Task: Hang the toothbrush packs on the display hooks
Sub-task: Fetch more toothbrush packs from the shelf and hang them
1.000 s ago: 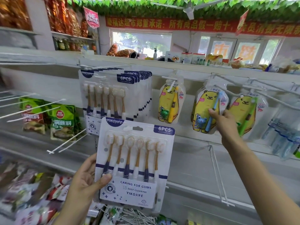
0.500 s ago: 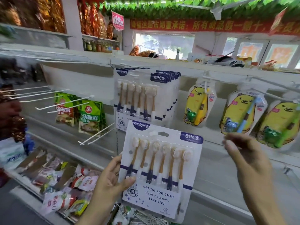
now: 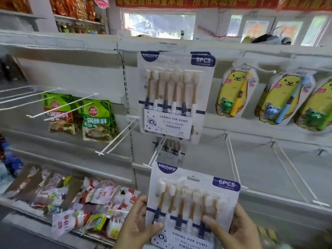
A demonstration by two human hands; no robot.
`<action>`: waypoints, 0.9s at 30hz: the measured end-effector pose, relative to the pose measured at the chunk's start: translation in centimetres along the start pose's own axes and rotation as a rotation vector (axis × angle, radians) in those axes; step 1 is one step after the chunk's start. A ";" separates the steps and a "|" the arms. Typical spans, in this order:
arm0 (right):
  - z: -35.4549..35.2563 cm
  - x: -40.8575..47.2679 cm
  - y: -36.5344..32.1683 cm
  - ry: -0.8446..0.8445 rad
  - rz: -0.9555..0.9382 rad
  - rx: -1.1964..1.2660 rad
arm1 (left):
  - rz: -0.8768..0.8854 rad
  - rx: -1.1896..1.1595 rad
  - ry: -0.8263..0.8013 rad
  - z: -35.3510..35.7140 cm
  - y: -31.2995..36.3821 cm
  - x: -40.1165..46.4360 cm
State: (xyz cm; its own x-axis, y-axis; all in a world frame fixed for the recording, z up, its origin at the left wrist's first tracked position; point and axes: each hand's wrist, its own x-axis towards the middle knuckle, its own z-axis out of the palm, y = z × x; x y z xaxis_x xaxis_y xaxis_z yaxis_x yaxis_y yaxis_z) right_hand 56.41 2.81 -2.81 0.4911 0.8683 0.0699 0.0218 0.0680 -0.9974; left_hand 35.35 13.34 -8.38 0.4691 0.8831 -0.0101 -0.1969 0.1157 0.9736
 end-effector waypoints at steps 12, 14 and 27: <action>5.7 0.0 8.2 -0.075 0.026 -0.229 | -0.186 0.336 0.008 -8.3 -3.8 -0.2; 6.5 0.3 8.5 -0.076 0.023 -0.241 | -0.186 0.387 -0.008 -9.3 -4.4 0.3; 10.6 4.9 10.2 0.002 0.056 -0.283 | -0.071 0.628 -0.124 -12.9 -4.1 6.1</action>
State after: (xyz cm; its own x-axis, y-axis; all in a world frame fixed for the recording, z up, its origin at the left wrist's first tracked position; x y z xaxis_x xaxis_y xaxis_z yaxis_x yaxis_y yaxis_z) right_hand 49.80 12.96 -12.50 0.5000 0.8659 0.0152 0.2371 -0.1200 -0.9641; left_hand 27.94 24.09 -15.39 0.5657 0.8197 -0.0897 0.3625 -0.1494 0.9199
